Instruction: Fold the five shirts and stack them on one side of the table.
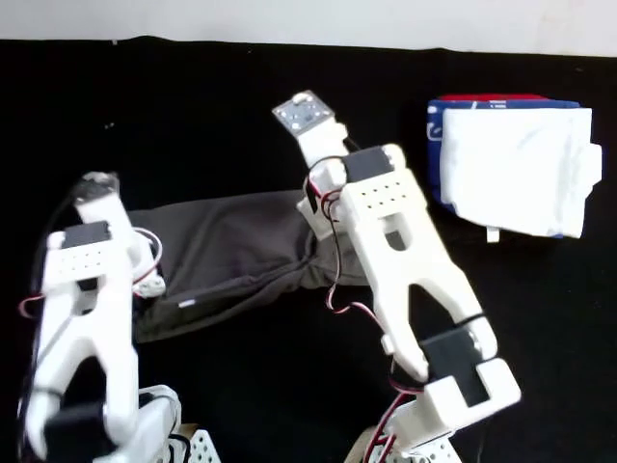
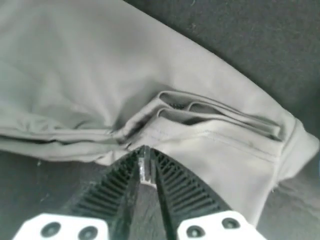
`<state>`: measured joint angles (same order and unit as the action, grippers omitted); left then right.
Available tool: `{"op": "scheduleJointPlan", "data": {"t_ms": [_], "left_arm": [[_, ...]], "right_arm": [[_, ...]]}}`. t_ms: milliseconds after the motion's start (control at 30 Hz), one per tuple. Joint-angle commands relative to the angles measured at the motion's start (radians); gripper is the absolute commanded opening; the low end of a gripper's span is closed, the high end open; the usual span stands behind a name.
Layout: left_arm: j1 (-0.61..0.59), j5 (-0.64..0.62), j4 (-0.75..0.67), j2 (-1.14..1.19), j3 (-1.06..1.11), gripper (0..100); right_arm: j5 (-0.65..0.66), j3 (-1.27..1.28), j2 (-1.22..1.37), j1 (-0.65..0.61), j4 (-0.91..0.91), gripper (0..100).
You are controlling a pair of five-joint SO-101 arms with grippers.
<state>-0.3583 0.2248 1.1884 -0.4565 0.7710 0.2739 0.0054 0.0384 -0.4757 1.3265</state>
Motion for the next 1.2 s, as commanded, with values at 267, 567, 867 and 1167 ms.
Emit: {"op": "scheduleJointPlan", "data": {"t_ms": [267, 567, 867, 1167], "left_arm": [[-0.157, 0.037, -0.005, 0.091, -0.127, 24], [-0.179, 0.04, -0.021, 0.466, -0.36, 24], [-0.163, 0.147, -0.043, 0.717, -0.46, 23], [-0.007, 0.087, 0.028, 0.766, -0.476, 23]], "right_arm": [[0.055, -0.071, -0.07, -0.002, 0.159, 0.9], [0.055, -0.065, -0.11, -0.002, 0.166, 0.9], [0.055, -0.064, -0.189, -0.002, 0.166, 0.9], [0.057, -0.073, -0.315, 0.004, 0.271, 0.9]]}}
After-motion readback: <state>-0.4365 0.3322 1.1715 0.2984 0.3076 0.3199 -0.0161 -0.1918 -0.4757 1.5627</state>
